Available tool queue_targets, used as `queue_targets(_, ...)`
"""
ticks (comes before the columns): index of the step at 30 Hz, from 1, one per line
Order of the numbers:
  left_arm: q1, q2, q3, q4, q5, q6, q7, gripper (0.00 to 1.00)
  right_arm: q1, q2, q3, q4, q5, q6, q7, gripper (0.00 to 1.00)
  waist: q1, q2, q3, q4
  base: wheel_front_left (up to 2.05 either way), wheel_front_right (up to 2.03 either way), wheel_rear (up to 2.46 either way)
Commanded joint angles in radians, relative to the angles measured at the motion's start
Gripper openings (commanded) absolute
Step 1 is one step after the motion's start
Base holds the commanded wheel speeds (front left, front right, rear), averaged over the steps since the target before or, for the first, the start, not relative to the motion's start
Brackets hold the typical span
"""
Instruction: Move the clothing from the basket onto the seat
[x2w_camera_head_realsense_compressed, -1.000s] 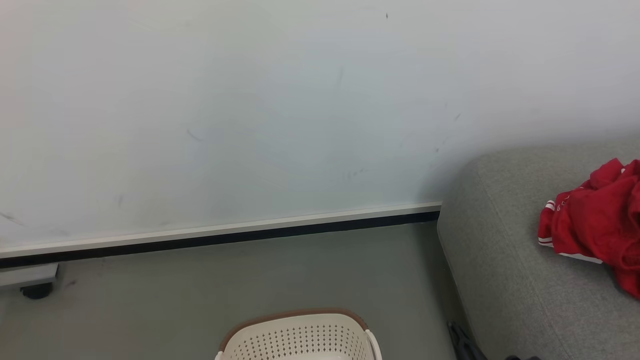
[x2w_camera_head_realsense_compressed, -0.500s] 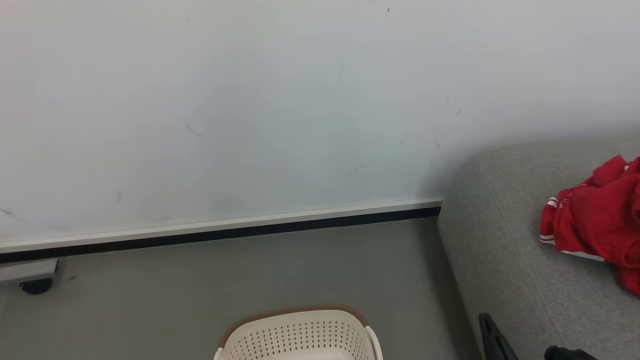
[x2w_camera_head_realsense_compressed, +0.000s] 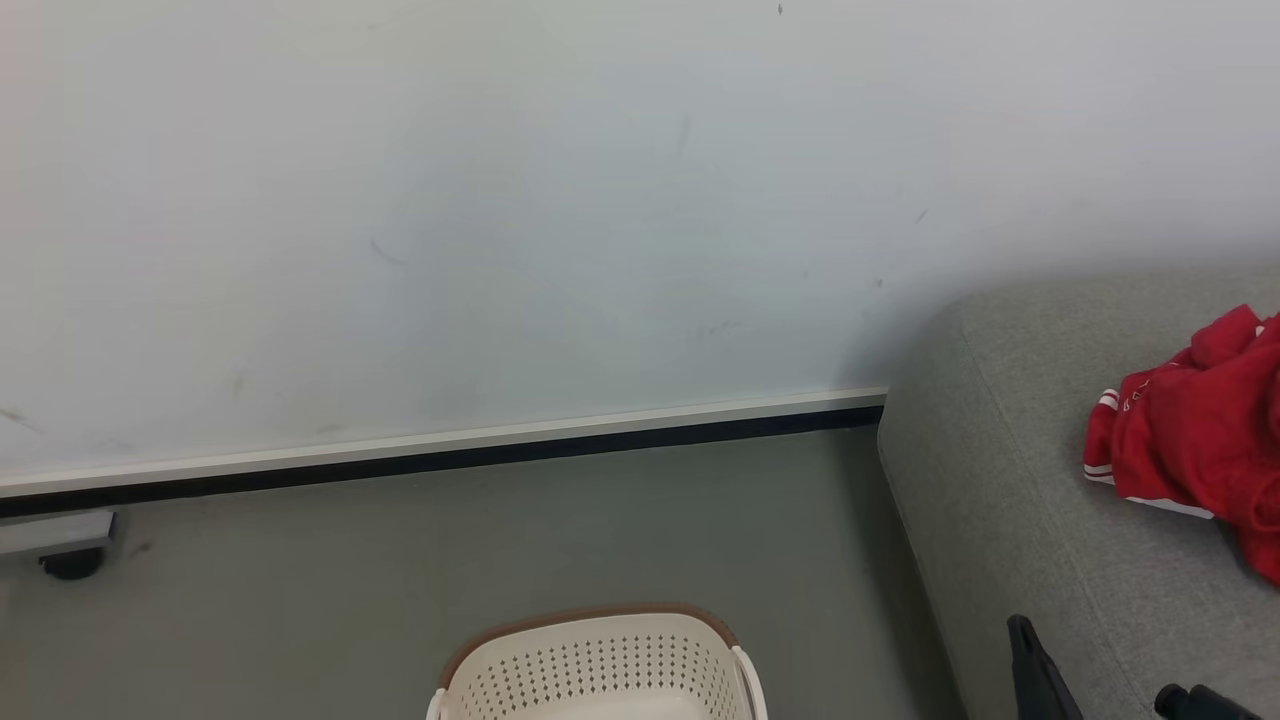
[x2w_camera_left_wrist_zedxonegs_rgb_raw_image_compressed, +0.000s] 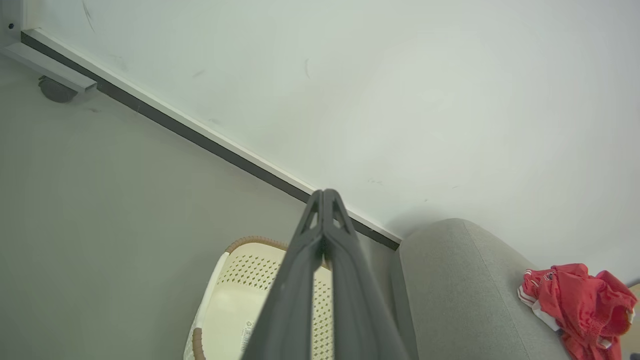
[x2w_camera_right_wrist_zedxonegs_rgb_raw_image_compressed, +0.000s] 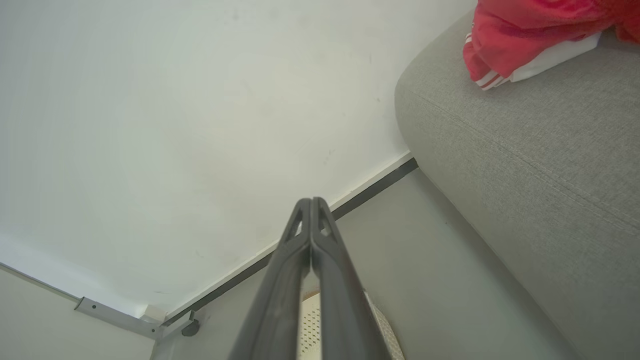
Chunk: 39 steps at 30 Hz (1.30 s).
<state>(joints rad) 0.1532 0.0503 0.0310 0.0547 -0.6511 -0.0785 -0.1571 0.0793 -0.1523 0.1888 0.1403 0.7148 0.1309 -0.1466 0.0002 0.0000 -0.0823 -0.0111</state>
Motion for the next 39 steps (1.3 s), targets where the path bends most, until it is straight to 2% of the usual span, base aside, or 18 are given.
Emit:
queue_targets(1,-0.029,0.008,0.001,-0.005,-0.034,-0.006,0.006,0.0,-0.026,0.001,-0.012,-0.013,0.033,0.0,0.006,0.0,-0.0001,0.0,0.001,0.0,0.0,0.0,0.0)
queue_targets(26,-0.113,0.009,-0.019,0.059,-0.37,-0.024,0.074,0.0,-0.052,0.018,-0.131,-0.002,0.363,0.0,0.097,0.0,-0.0001,0.0,0.024,0.003,0.0,0.0,0.0)
queue_targets(27,-0.124,0.009,-0.021,0.069,-0.419,-0.027,0.083,0.0,-0.057,0.021,-0.149,-0.001,0.407,0.0,0.112,0.0,-0.0001,0.0,0.027,0.004,0.0,0.0,0.0)
queue_targets(30,-0.134,0.009,-0.023,0.078,-0.462,-0.027,0.093,0.0,-0.059,0.025,-0.166,0.001,0.452,0.0,0.125,0.0,-0.0001,0.0,0.031,0.004,0.0,0.0,0.0)
queue_targets(39,-0.154,0.009,-0.026,0.095,-0.547,-0.032,0.111,0.0,-0.065,0.031,-0.199,0.005,0.531,0.0,0.15,0.0,-0.0001,0.0,0.038,0.005,0.0,0.0,0.0)
